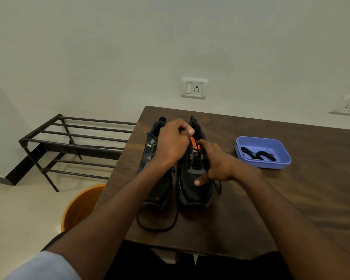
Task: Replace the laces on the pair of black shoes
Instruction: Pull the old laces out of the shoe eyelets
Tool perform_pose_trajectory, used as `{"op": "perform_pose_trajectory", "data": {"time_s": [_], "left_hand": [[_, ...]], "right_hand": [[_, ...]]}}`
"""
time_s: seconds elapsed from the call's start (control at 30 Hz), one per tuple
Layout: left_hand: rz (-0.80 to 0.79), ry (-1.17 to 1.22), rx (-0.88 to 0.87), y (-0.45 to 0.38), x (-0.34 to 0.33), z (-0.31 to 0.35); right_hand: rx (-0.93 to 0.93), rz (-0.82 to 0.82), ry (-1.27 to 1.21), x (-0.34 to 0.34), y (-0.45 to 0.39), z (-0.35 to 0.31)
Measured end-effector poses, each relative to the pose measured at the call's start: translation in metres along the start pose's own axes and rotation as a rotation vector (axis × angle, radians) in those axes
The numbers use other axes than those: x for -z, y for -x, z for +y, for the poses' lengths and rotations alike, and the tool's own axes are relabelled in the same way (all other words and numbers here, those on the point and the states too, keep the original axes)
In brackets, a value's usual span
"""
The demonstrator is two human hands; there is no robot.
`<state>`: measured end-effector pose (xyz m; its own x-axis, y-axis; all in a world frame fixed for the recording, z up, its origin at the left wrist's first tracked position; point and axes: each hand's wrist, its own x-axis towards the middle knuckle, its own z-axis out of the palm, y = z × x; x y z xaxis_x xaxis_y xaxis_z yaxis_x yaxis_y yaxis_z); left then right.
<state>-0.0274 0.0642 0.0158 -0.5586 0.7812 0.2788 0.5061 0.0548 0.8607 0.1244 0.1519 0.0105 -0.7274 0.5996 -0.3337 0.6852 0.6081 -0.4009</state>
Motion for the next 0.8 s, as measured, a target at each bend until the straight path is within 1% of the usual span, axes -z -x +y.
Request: {"op": "perform_pose_trajectory", "data": {"time_s": [0.03, 0.07, 0.1, 0.17, 0.23, 0.37, 0.5, 0.57, 0.63, 0.67, 0.7, 0.77, 0.8], "left_hand": [[-0.009, 0.133, 0.069, -0.002, 0.002, 0.002], [-0.060, 0.185, 0.099, -0.003, 0.003, 0.004], [-0.128, 0.157, 0.091, -0.002, 0.004, 0.005], [-0.229, 0.017, 0.034, 0.002, 0.002, 0.002], [-0.266, -0.123, -0.021, 0.002, -0.003, -0.003], [-0.351, -0.532, -0.185, 0.004, -0.004, -0.008], [-0.314, -0.700, -0.316, 0.006, 0.000, -0.008], [-0.321, -0.708, -0.279, 0.006, -0.001, -0.008], [-0.280, -0.624, -0.163, 0.002, -0.003, -0.010], [-0.242, -0.508, -0.080, -0.001, -0.002, -0.009], [-0.204, -0.304, 0.002, -0.002, 0.000, -0.007], [-0.120, 0.263, 0.153, -0.004, 0.004, 0.003], [-0.097, 0.504, 0.225, -0.005, 0.005, 0.009]], "right_hand": [[0.001, -0.001, 0.004, 0.001, -0.001, 0.000], [0.002, -0.001, 0.007, 0.001, -0.001, 0.000], [0.003, -0.001, 0.009, 0.001, -0.001, 0.000], [0.005, 0.003, 0.011, 0.000, -0.002, -0.001], [0.006, 0.006, 0.001, 0.000, -0.002, 0.000], [0.029, 0.013, -0.019, -0.001, -0.002, 0.002], [0.030, 0.009, -0.016, -0.001, -0.003, 0.001], [0.029, 0.010, -0.017, -0.001, -0.002, 0.002], [0.033, 0.016, -0.021, -0.001, -0.002, 0.002], [0.035, 0.022, -0.026, -0.001, -0.002, 0.002], [0.036, 0.027, -0.029, -0.001, -0.002, 0.002], [0.037, 0.035, -0.032, 0.000, -0.003, 0.003], [0.035, 0.036, -0.032, 0.000, -0.003, 0.004]]}}
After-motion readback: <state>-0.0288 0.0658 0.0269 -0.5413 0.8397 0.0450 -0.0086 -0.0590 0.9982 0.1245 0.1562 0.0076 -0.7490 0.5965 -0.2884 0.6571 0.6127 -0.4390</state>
